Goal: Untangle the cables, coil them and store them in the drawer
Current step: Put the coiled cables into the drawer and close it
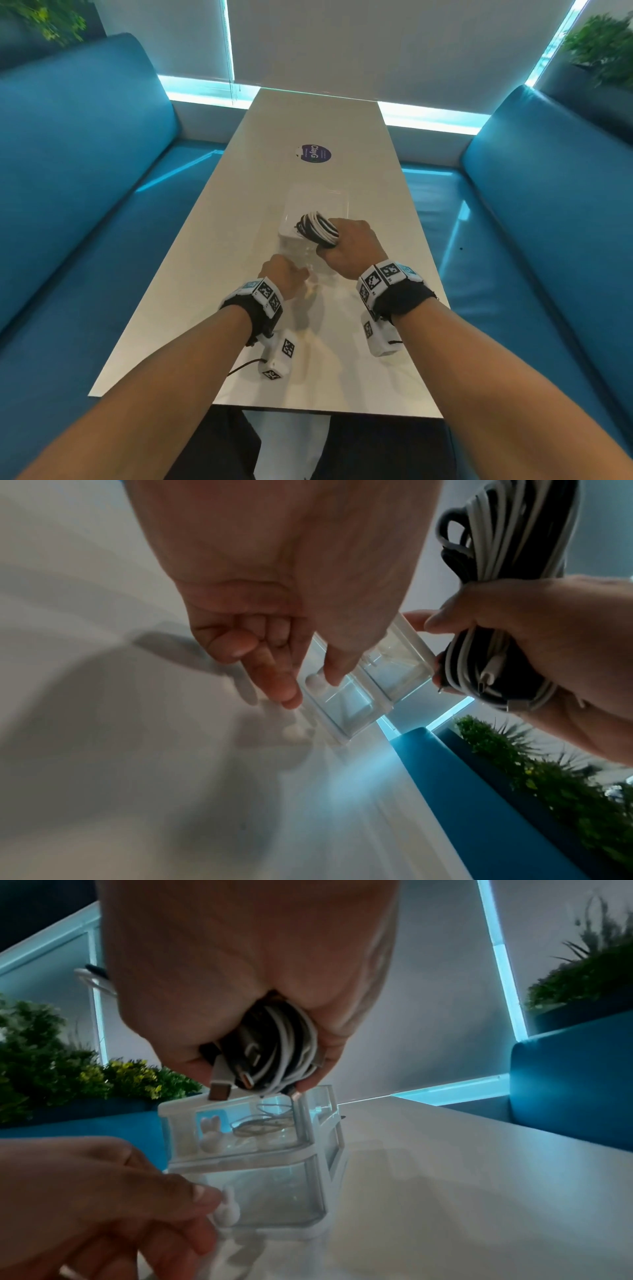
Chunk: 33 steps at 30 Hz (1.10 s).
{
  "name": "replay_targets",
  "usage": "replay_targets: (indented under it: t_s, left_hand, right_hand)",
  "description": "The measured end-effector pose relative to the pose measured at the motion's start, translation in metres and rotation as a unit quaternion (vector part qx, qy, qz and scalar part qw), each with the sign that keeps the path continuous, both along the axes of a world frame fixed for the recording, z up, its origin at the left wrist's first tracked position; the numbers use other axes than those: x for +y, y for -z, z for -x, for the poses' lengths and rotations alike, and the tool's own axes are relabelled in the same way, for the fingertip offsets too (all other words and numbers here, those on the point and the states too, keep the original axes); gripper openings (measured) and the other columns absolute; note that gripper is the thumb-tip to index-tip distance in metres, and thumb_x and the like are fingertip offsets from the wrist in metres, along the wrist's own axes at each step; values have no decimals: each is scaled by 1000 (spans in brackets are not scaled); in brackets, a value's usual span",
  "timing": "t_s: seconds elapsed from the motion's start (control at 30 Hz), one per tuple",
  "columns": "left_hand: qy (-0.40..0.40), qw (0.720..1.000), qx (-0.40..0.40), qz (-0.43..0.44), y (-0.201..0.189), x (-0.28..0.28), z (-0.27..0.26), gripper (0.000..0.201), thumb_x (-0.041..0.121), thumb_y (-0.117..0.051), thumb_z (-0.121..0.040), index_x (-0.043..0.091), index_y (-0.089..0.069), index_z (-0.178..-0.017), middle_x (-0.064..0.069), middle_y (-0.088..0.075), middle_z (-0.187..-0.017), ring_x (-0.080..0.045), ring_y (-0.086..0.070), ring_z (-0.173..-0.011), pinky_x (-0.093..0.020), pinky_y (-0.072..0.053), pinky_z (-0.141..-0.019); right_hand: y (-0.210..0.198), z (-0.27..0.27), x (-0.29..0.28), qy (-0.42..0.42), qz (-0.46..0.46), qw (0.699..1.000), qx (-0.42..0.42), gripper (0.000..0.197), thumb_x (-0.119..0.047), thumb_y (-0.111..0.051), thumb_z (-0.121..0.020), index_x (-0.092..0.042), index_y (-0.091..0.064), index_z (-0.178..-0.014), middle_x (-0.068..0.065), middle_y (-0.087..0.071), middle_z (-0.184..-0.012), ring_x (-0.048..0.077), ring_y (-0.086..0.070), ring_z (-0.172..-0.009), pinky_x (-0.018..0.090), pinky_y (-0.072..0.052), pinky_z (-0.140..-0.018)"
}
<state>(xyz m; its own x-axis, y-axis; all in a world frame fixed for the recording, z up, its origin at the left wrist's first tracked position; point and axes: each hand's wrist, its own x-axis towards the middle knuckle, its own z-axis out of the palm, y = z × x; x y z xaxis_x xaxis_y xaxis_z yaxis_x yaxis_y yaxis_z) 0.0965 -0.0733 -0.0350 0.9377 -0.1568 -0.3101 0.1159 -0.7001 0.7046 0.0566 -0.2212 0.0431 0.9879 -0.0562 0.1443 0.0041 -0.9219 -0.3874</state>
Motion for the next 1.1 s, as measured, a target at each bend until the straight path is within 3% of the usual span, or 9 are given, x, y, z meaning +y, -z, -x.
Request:
replay_targets:
  t_s: [0.17, 0.37, 0.5, 0.63, 0.83, 0.9, 0.97, 1.03, 1.1]
  left_hand:
    - [-29, 996, 41, 77, 5, -3, 14, 31, 34, -66, -90, 8, -75, -76, -2, -75, -70, -11, -60, -46, -20, -52, -54]
    - [-25, 987, 68, 141, 10, 2, 32, 35, 39, -59, -91, 10, -75, -80, -2, -76, -71, -18, -60, -49, -25, -50, -54]
    - [-43, 986, 67, 148, 8, 0, 38, 29, 31, -60, -93, 8, -73, -82, -4, -76, -72, -15, -53, -38, -21, -45, -47]
    - [-38, 986, 112, 120, -2, 6, 45, 29, 32, -61, -92, 6, -74, -91, -3, -77, -80, -12, -53, -39, -11, -31, -34]
    - [109, 971, 212, -31, -27, 42, 43, 58, 68, -65, -78, 11, -78, -82, 0, -78, -85, -18, -62, -71, -26, -39, -60]
    - [62, 980, 185, -39, -37, 51, 33, 58, 66, -67, -77, 9, -76, -82, -4, -77, -83, -19, -60, -67, -25, -39, -59]
    - [1, 995, 88, -48, -43, 54, 25, 54, 60, -67, -81, 7, -72, -79, -8, -75, -79, -20, -60, -60, -23, -40, -55]
    - [-10, 997, -8, -75, -40, 52, 22, 47, 56, -66, -83, 10, -65, -72, -9, -70, -76, -24, -63, -65, -25, -42, -56]
    - [15, 995, -36, -90, -30, 48, 25, 35, 48, -66, -87, 15, -62, -79, -6, -67, -83, -26, -63, -76, -27, -47, -66]
  right_hand:
    - [2, 9, -2, 10, -52, 999, 0, 22, -30, -64, -73, -23, -44, -66, -2, -57, -62, 26, -54, -63, 29, -36, -56]
    - [0, 24, -3, 11, -62, 998, -2, 27, -29, -64, -77, -23, -42, -62, -2, -55, -59, 20, -51, -58, 31, -38, -59]
    - [0, 28, 5, 13, -49, 999, 9, 15, -31, -65, -74, -20, -55, -73, -1, -62, -67, 25, -58, -69, 33, -48, -62]
    - [-3, 28, 11, 17, -26, 999, 12, 15, -30, -68, -76, -21, -60, -84, -1, -63, -78, 24, -57, -73, 29, -40, -61]
    - [-1, 31, 15, 41, -19, 999, 5, 18, -31, -69, -75, -22, -58, -86, -2, -59, -80, 25, -57, -74, 29, -42, -62]
    - [-2, 31, 17, 47, -20, 999, -2, 20, -31, -69, -76, -20, -61, -90, -2, -60, -81, 25, -58, -75, 30, -44, -64]
    - [-2, 31, 19, 53, -21, 998, -4, 22, -32, -69, -76, -20, -62, -92, -2, -60, -82, 25, -59, -76, 31, -45, -64]
    - [-2, 30, 20, 57, -23, 998, -3, 22, -33, -69, -75, -21, -61, -91, -3, -60, -82, 25, -60, -76, 31, -46, -64]
    - [-2, 31, 20, 60, -27, 998, 4, 24, -34, -69, -75, -21, -60, -92, -2, -61, -83, 26, -61, -77, 32, -49, -65]
